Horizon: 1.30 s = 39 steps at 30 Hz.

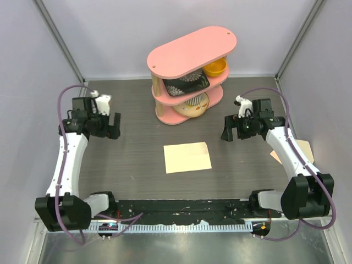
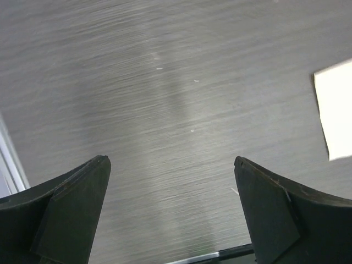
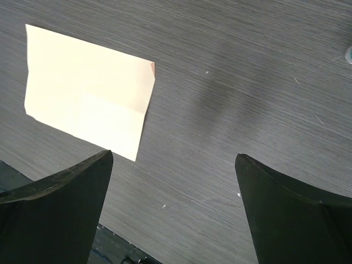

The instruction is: Place the letter into the envelope and seal it

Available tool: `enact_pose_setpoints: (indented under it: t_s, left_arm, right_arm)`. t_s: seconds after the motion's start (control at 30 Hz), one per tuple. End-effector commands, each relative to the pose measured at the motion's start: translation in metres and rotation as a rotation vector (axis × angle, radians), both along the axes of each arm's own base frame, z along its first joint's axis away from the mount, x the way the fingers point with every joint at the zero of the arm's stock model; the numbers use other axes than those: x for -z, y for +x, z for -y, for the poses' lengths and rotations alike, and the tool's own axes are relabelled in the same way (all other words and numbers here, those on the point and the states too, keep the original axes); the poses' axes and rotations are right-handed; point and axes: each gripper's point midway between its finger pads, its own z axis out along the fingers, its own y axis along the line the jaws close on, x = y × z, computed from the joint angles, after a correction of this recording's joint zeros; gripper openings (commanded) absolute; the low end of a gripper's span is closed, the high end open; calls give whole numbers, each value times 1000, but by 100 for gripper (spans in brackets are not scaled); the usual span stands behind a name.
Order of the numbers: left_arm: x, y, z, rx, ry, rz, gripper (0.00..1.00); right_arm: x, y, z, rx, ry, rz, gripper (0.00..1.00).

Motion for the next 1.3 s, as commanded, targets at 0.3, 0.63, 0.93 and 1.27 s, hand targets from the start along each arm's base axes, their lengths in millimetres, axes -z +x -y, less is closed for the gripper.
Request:
enact_pose_setpoints:
  t_s: [0.3,0.63,0.93,1.27]
  left_arm:
    - [46,-74,139,1027,464,177,100]
    - [102,-106,244,1400,583,216,100]
    - [123,-114,278,1504,440,138,100]
    - [139,-69,285,1387,339,27,100]
  right_arm:
    - [-9,-21,-47,-100,220,-71,100]
    - [12,-33,-74,-174,216,-187,100]
    - [39,-34,-92,-224,196,-290,97]
    - [43,-31,-94,-224,200,-308,97]
